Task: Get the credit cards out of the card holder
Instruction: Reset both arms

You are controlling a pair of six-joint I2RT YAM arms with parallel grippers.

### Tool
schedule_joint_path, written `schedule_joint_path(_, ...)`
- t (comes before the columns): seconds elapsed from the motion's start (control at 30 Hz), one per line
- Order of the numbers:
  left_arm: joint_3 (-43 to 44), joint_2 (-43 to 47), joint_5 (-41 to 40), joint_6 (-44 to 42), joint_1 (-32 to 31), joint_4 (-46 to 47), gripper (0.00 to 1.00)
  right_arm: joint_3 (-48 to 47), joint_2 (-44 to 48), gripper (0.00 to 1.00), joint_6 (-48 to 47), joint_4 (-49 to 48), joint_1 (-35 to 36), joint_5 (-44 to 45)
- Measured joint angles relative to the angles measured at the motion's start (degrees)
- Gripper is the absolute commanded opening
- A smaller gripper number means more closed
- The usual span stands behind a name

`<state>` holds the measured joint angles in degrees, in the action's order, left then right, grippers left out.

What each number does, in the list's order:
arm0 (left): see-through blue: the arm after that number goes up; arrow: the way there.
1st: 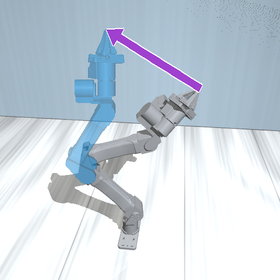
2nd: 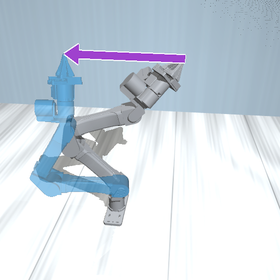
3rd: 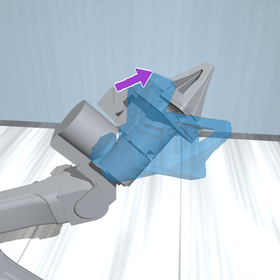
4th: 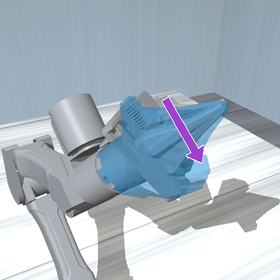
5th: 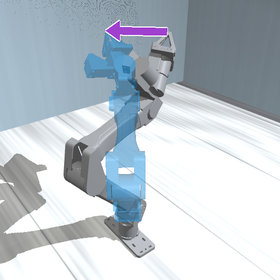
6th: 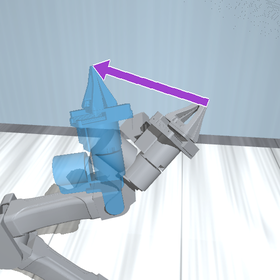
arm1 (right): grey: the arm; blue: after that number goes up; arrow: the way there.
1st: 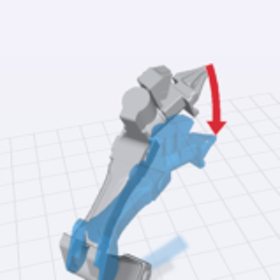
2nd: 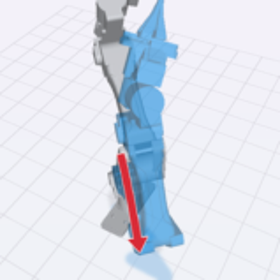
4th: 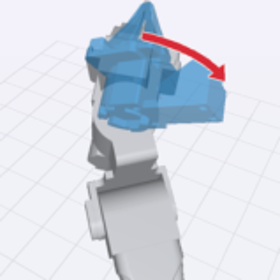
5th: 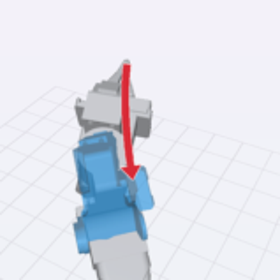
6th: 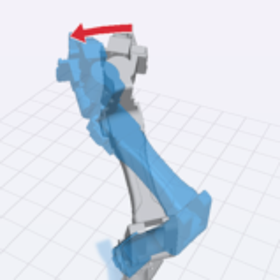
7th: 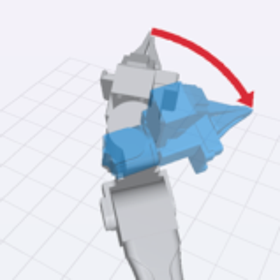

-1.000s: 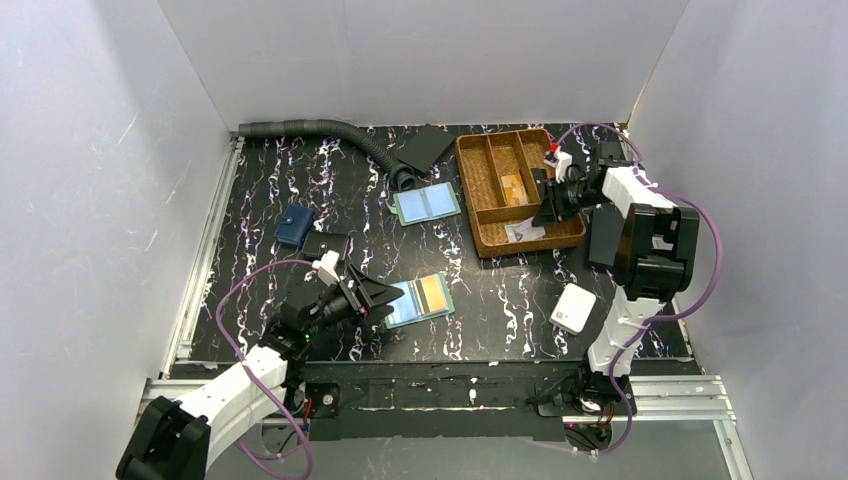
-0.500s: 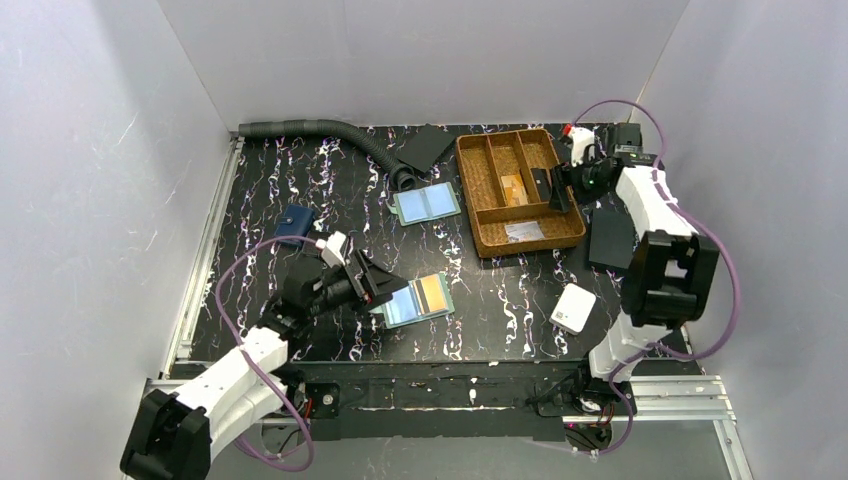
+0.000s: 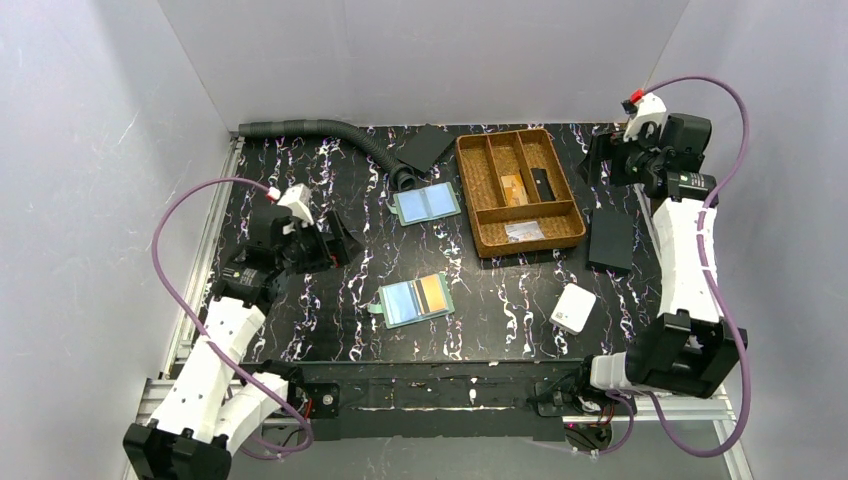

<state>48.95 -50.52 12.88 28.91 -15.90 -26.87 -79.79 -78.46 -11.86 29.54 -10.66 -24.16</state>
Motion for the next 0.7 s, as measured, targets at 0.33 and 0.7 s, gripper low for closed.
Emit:
schedule_joint_path(0.33, 3.2, 1.3, 9.3, -2.5, 10.0, -5.7, 0.99, -3.7, 5.3, 1.00, 11.5, 0.9, 0.1, 5.0)
schedule_joint_path(0.7, 4.5, 4.2, 15.0, -2.4, 10.6, -7.9, 0.99, -3.7, 8.3, 1.00, 15.1, 0.6, 0.1, 8.0)
